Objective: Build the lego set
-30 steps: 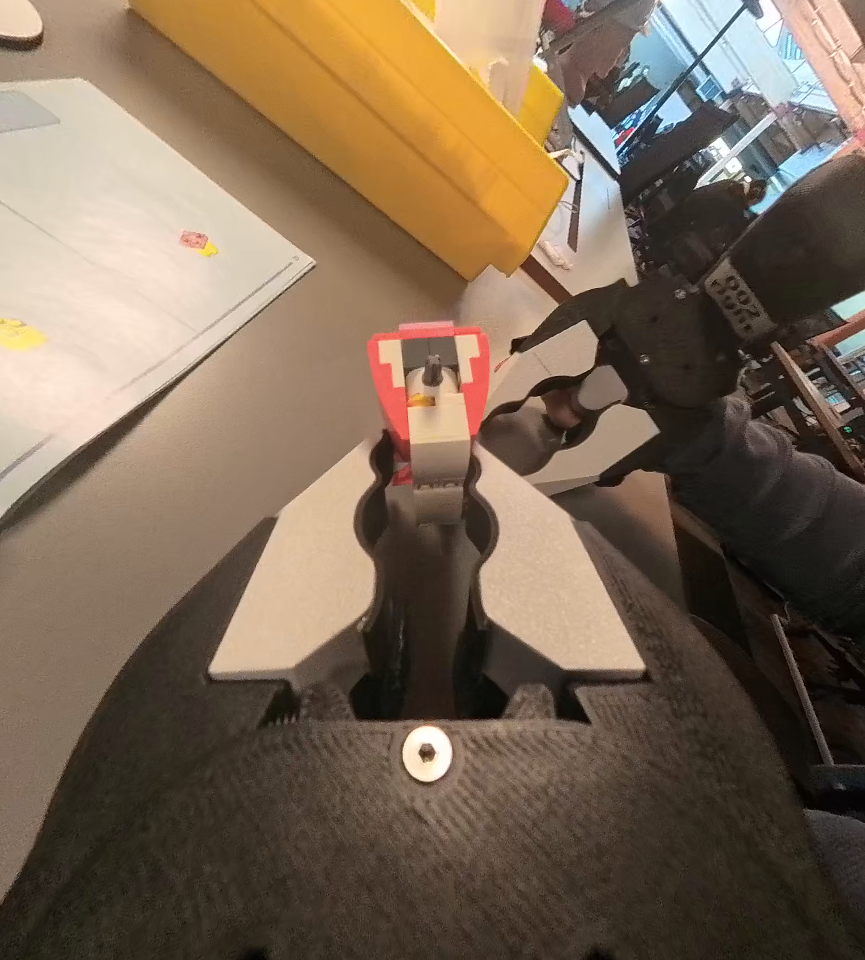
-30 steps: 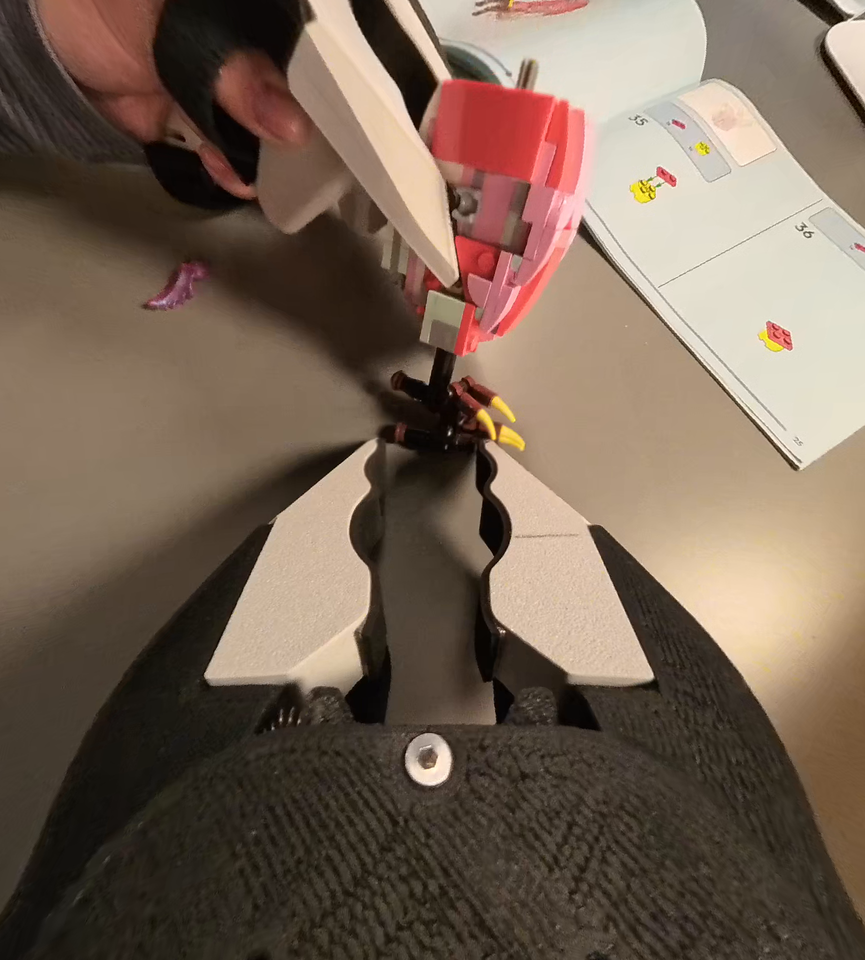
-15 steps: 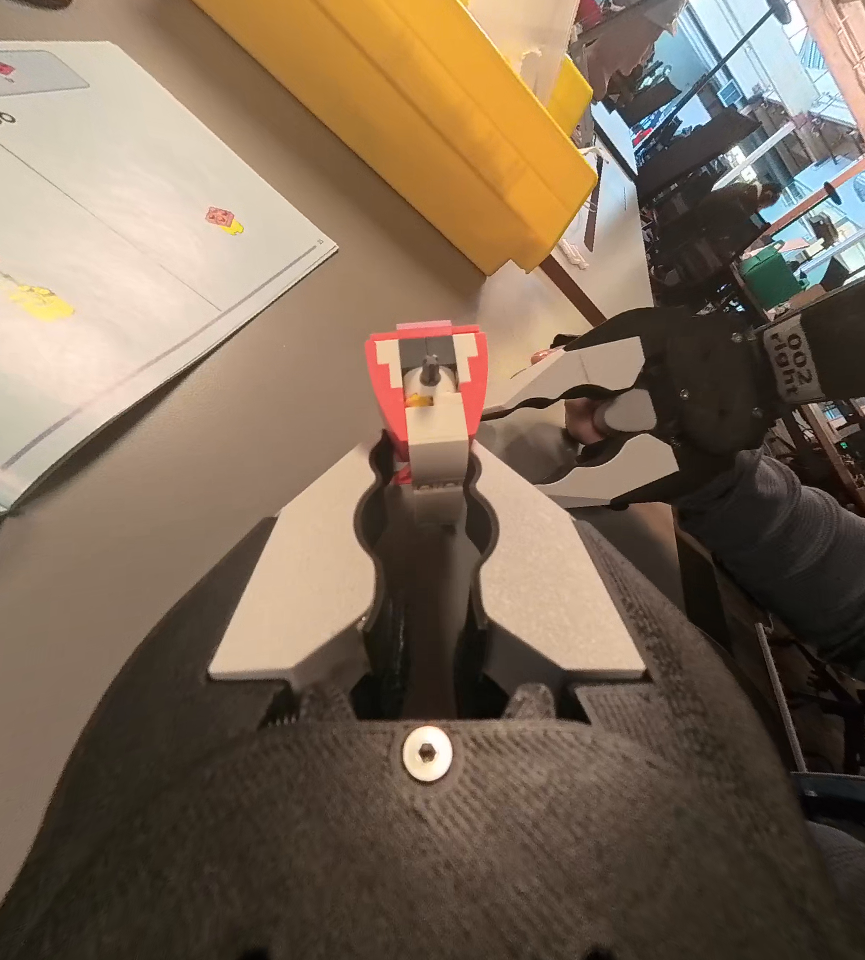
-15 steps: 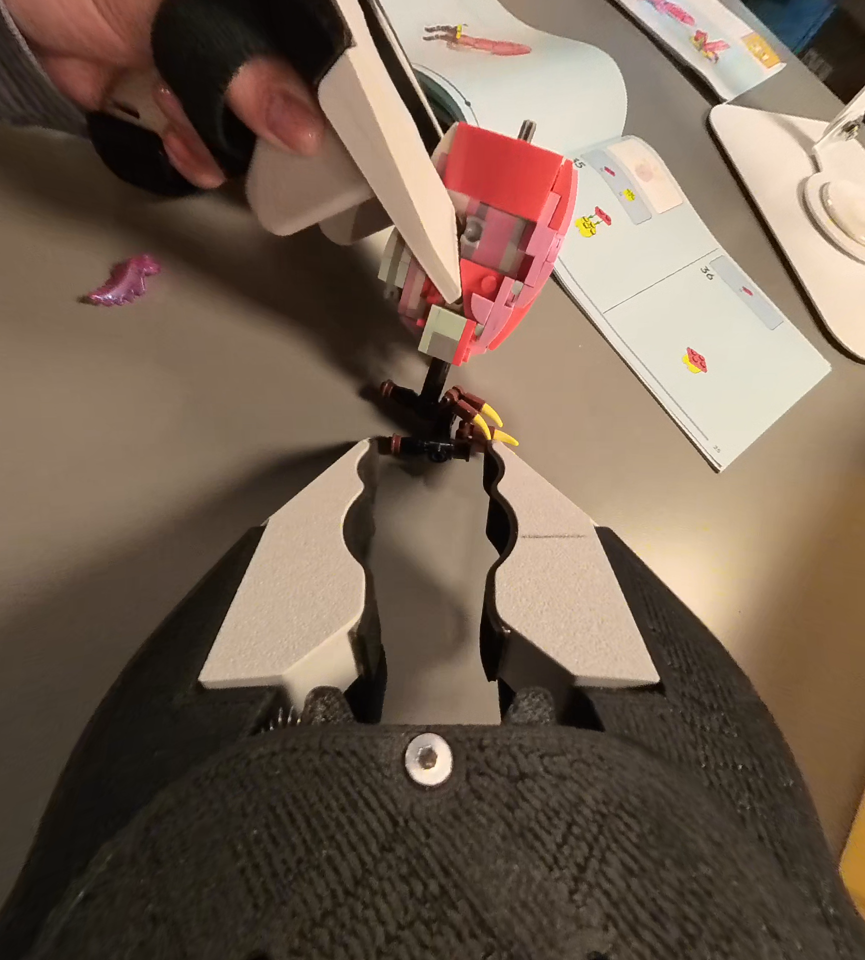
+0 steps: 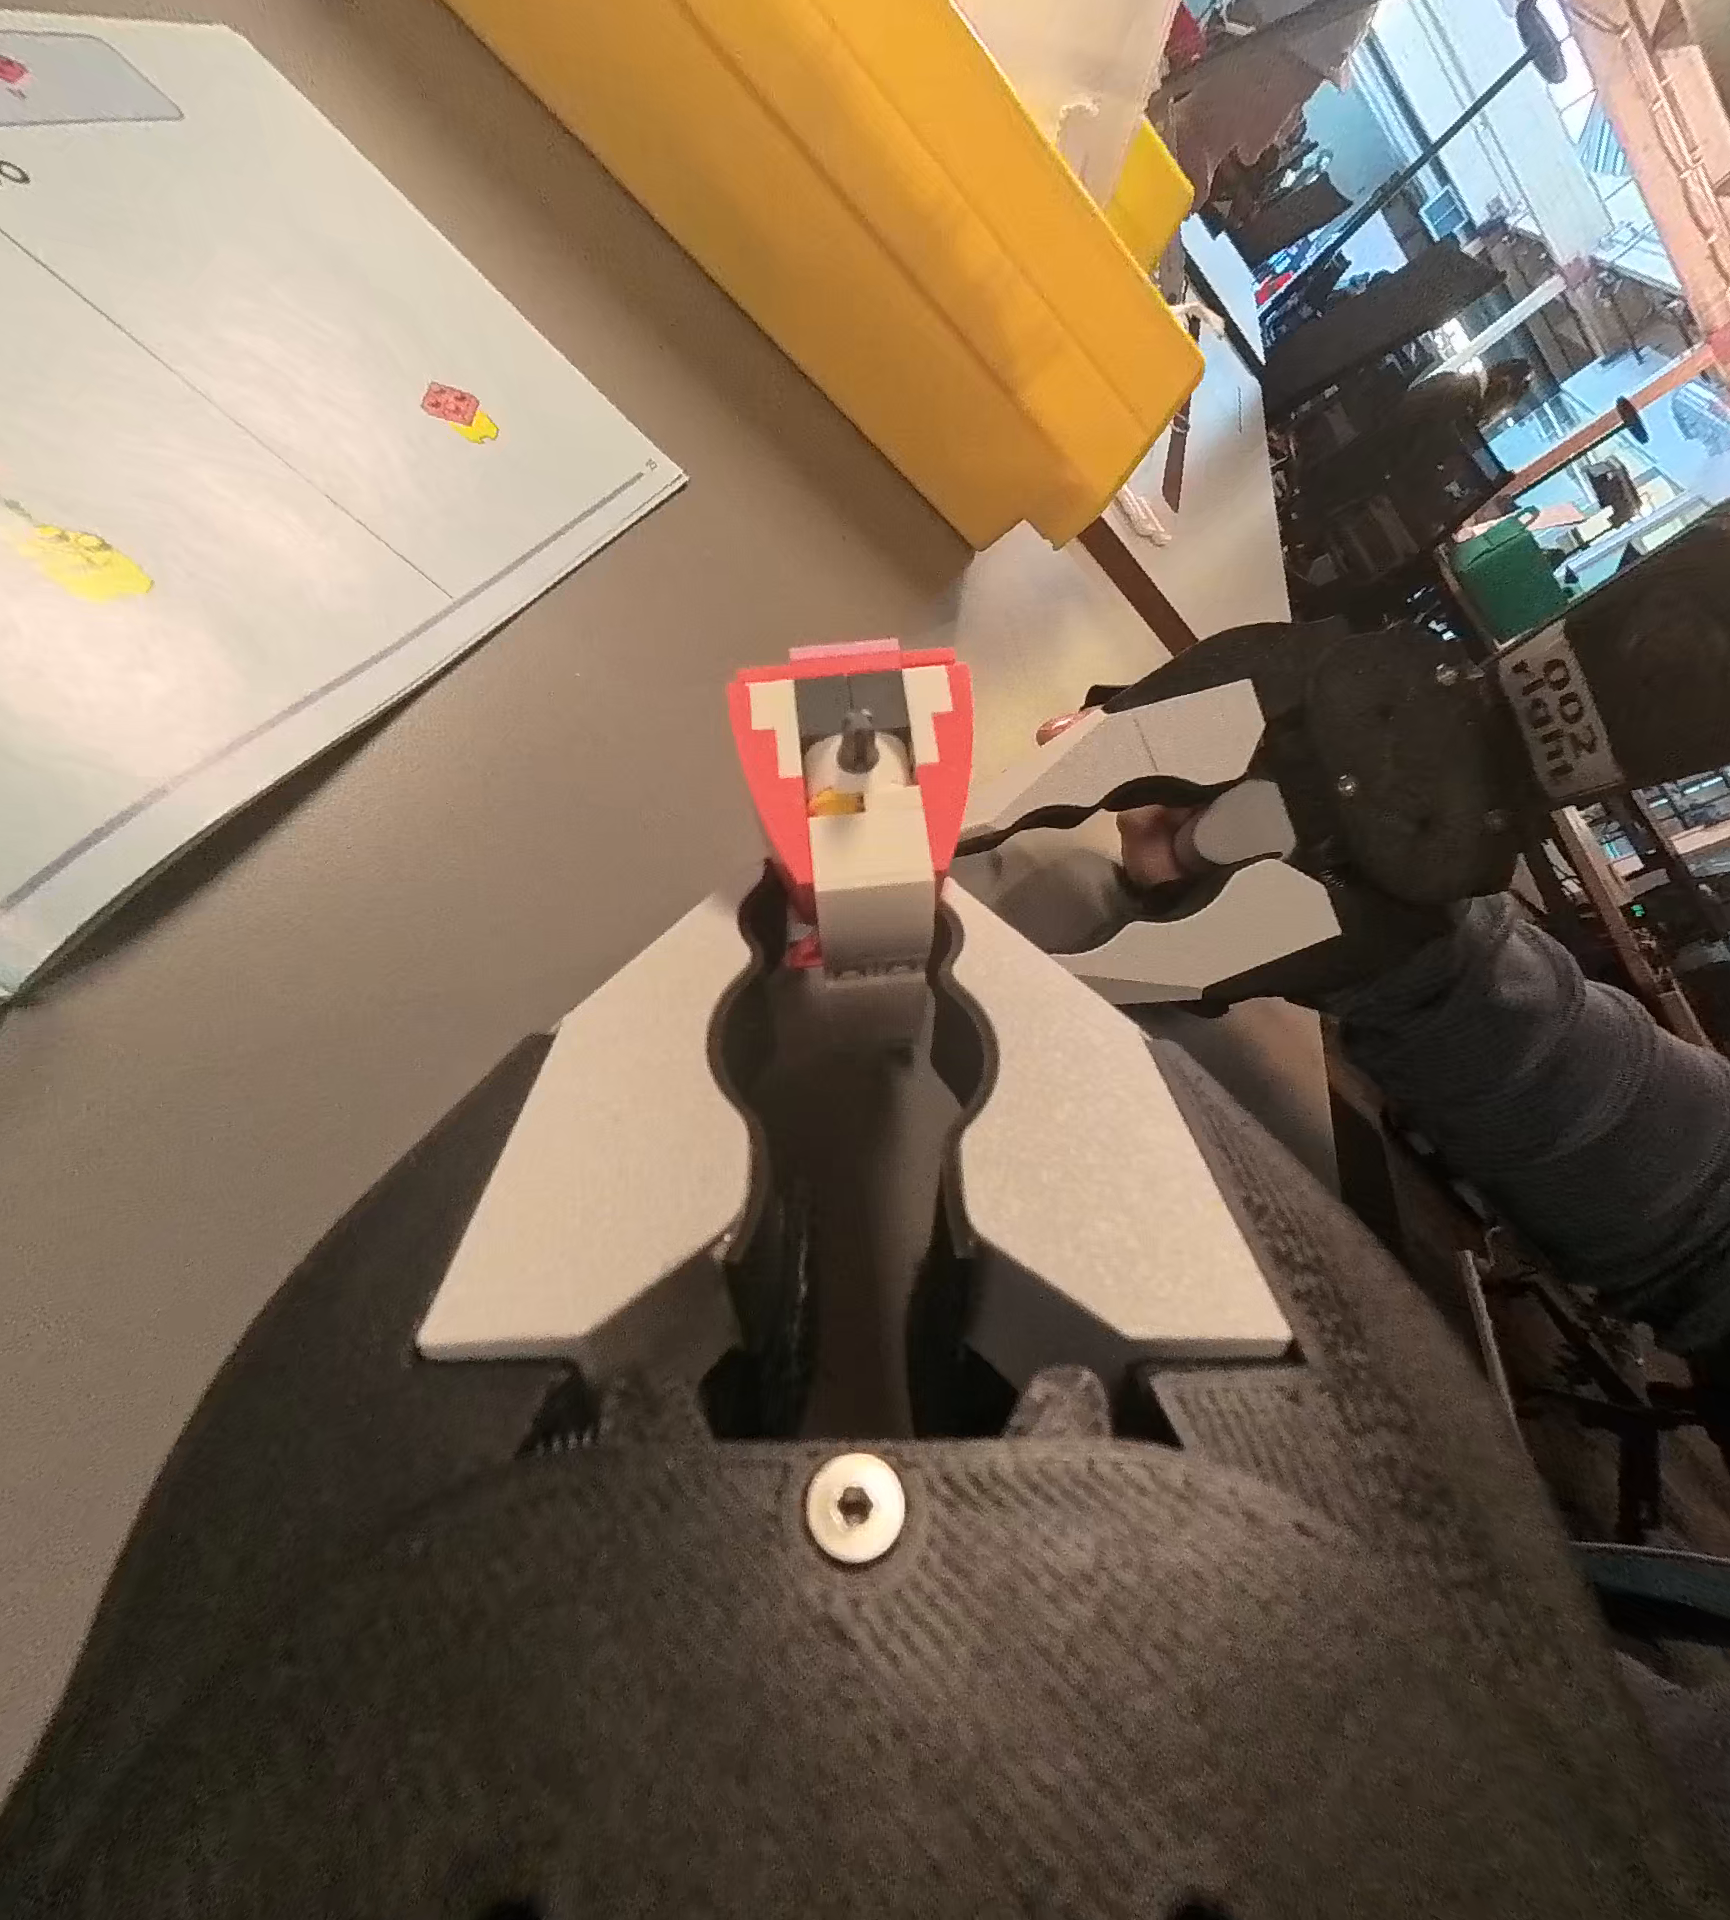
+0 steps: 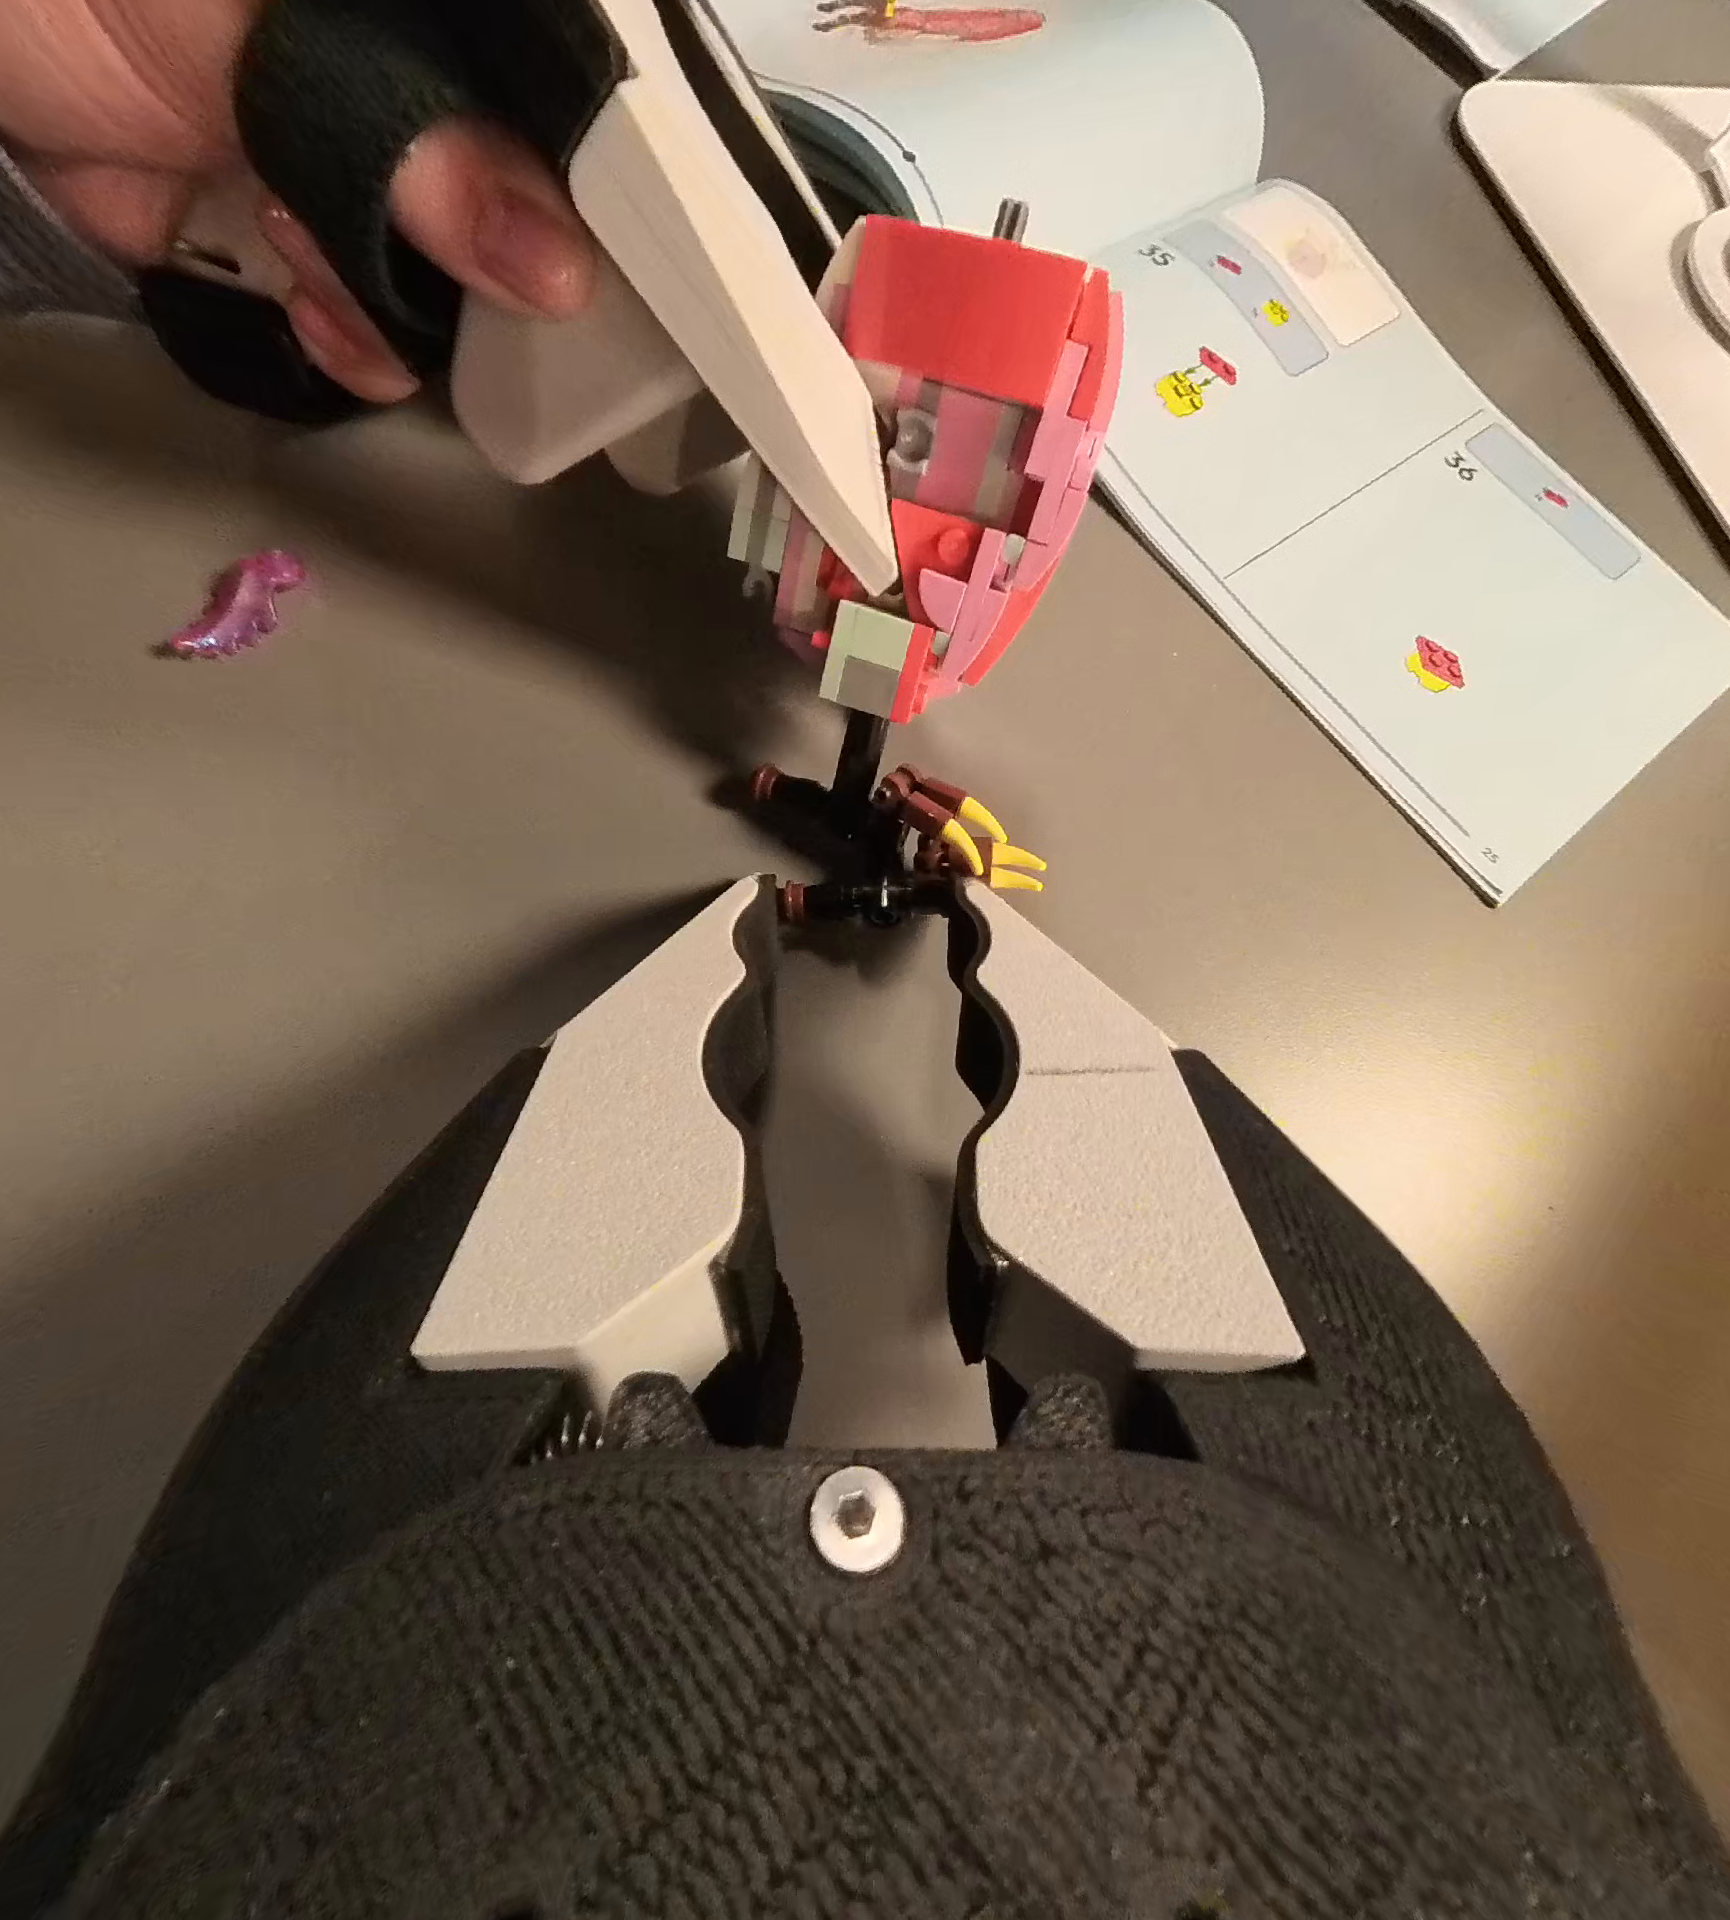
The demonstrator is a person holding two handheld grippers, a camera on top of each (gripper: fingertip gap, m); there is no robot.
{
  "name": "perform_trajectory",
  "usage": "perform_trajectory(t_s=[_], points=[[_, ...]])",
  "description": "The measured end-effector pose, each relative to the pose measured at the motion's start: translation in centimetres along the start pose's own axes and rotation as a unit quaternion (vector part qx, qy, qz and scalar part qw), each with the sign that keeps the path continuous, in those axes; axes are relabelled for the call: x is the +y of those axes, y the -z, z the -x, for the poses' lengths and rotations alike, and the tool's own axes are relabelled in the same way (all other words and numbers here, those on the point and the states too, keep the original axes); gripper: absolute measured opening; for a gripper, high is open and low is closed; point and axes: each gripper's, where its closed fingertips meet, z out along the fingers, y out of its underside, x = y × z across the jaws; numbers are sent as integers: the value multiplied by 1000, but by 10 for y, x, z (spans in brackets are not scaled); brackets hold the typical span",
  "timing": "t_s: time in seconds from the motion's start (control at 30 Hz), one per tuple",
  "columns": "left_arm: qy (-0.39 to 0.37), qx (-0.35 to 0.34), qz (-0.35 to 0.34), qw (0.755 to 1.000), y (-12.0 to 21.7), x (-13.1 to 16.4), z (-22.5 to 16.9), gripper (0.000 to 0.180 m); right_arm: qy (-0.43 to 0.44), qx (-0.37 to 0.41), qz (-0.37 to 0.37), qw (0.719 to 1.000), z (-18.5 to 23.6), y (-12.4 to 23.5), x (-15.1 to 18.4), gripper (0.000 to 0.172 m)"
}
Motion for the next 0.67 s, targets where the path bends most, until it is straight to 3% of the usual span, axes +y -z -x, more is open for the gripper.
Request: perform_trajectory(t_s=[0.33, 0.43, 0.5, 0.57, 0.63, 0.67], points=[[9, 10, -11, 1000, 7, -4, 1, 24, -1, 7, 2, 1000, 0, 0, 1, 31], [52, 104, -97, 988, 30, -33, -14, 23, 11, 47, -37, 998, -5, 4, -14, 30], [118, 237, -168, 949, 57, -58, -31, 23, 19, 86, -93, 992, -9, 13, -40, 30], [191, 371, -227, 880, 91, -80, -40, 22, 46, 123, -139, 982, -9, 22, -74, 30], [222, 463, -271, 814, 122, -93, -41, 22, 83, 150, -171, 970, -4, 31, -113, 30], [219, 488, -286, 795, 133, -97, -42, 22, 101, 157, -181, 966, -1, 35, -133, 30]])
